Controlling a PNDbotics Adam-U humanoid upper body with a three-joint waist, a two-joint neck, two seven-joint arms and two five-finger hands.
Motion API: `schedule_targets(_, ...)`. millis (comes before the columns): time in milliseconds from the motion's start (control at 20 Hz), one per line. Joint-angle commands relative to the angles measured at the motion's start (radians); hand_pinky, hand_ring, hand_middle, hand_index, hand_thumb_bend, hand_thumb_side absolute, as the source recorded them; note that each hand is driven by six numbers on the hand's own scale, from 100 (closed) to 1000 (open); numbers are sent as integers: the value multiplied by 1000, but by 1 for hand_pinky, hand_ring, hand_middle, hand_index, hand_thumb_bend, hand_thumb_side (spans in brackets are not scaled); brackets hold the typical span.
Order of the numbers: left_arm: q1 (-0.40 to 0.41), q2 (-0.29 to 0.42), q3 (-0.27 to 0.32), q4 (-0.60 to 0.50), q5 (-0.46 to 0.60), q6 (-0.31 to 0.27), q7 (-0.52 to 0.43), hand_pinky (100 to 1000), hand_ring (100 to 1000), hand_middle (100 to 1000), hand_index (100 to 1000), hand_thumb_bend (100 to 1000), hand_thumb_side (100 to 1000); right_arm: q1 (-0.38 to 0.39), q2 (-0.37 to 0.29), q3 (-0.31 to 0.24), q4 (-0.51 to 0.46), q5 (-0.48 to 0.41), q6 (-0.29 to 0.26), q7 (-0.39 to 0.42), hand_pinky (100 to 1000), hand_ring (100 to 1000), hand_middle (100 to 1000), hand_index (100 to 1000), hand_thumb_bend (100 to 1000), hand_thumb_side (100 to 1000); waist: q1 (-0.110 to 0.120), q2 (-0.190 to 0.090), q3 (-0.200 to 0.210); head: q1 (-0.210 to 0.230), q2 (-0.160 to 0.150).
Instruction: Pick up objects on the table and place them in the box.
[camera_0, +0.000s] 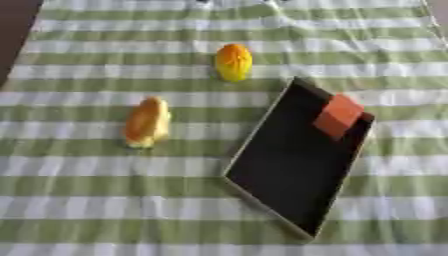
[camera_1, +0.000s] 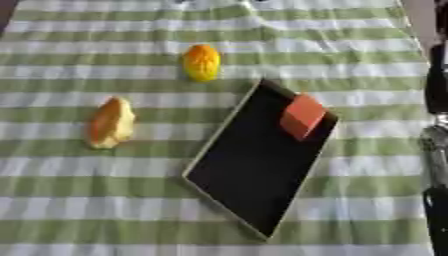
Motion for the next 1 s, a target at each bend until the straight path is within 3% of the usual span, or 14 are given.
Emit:
schedule_targets(50, -4, 20, 20, -15, 1, 4, 1, 653, 748, 709, 863, 100, 339, -6, -30, -1, -15, 1, -3, -2, 940, 835, 656, 797, 100, 470, 3, -20, 0, 1, -6)
schedule_targets(650, -13, 31, 9, -16, -7, 4, -6, 661, 751, 712, 865, 100, 312, -4, -32, 3, -15, -9, 3, 5, 940, 834, 652, 796, 100, 470, 6, -21, 0, 1, -4)
schedule_targets(1000, -91, 96, -101, 6, -58, -6, -88, 689, 766, 726, 880, 100, 294, 4, -36, 10, -15, -10, 12, 11, 940, 831, 646, 795, 100, 470, 15, -28, -1, 7, 1)
